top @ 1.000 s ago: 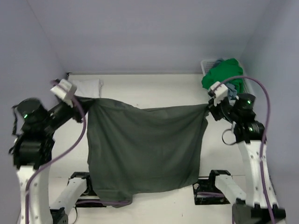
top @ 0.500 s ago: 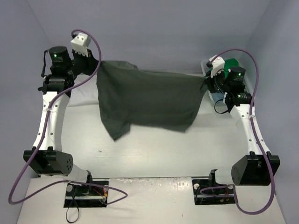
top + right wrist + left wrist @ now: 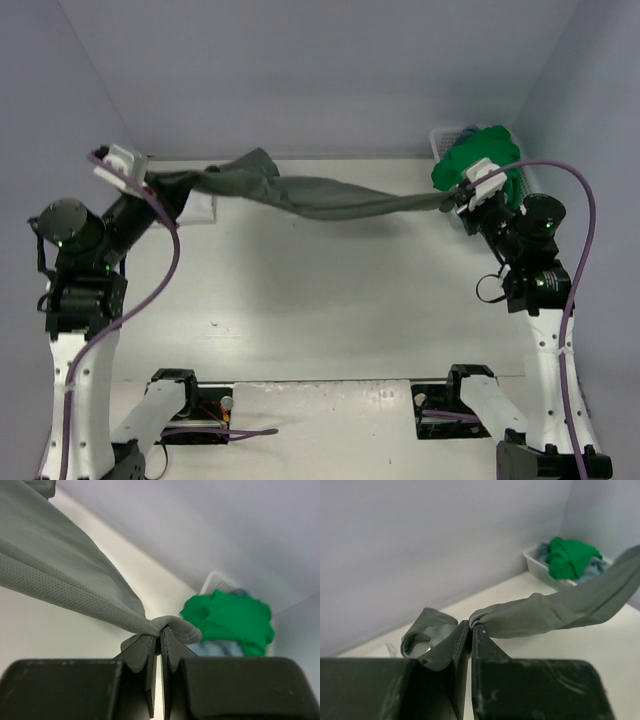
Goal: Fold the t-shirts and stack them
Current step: Flatten out the tshirt
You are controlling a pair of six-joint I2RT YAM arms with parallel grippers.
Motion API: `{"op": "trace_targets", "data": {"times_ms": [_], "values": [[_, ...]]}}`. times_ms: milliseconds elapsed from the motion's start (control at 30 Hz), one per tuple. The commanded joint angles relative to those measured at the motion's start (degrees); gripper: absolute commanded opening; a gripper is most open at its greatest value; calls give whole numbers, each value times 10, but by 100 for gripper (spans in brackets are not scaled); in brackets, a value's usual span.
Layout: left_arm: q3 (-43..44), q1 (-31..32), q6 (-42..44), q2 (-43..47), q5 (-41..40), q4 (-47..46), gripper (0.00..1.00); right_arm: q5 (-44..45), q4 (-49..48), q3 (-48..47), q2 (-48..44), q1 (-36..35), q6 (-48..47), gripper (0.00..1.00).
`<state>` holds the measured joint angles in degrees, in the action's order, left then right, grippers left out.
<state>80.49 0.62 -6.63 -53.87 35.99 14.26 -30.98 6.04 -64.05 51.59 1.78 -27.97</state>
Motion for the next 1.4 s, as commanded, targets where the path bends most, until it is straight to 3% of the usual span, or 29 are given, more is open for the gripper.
{"op": "trace_targets", "data": {"times_ms": [0, 167, 300, 533, 800, 1000, 1100, 1367], "values": [[-69, 1, 16, 35, 29, 4, 0, -43, 73, 25, -14, 1, -60, 0], [-59, 0, 65, 76, 11, 77, 0, -22, 109, 1, -47, 2, -74, 0], [28, 0, 65, 75, 0, 110, 0, -9, 108, -37, -74, 2, -50, 0], [161, 0, 18, 72, 15, 147, 0, 21, 89, -70, -150, 1, 25, 0], [251, 0, -24, 119, 65, 241, 0, 35, 161, -84, -241, -14, 32, 0], [231, 0, -15, 148, 95, 300, 0, 24, 179, -53, -258, -28, 25, 0], [179, 0, 9, 155, 83, 301, 0, 25, 176, -36, -234, -36, 13, 0], [7, 0, 57, 106, 37, 187, 0, 5, 105, 77, -126, -46, -31, 0]]}}
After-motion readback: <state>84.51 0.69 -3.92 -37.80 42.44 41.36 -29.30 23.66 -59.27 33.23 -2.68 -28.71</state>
